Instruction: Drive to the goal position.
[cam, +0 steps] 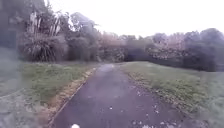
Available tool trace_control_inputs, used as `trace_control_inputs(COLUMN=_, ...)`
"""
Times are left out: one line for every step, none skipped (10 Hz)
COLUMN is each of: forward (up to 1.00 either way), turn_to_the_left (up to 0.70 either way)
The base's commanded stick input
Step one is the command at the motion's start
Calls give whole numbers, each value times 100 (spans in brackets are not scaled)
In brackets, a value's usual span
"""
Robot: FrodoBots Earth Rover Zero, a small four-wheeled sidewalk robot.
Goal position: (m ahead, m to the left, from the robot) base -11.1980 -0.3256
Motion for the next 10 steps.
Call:
trace_control_inputs(forward=60, turn_to_the_left=15)
trace_control_inputs(forward=60, turn_to_the_left=15)
trace_control_inputs(forward=60, turn_to_the_left=13)
trace_control_inputs(forward=60, turn_to_the_left=10)
trace_control_inputs(forward=60, turn_to_the_left=7)
trace_control_inputs(forward=60, turn_to_the_left=3)
trace_control_inputs(forward=60, turn_to_the_left=0)
trace_control_inputs(forward=60, turn_to_the_left=0)
trace_control_inputs(forward=60, turn_to_the_left=0)
trace_control_inputs(forward=60, turn_to_the_left=0)
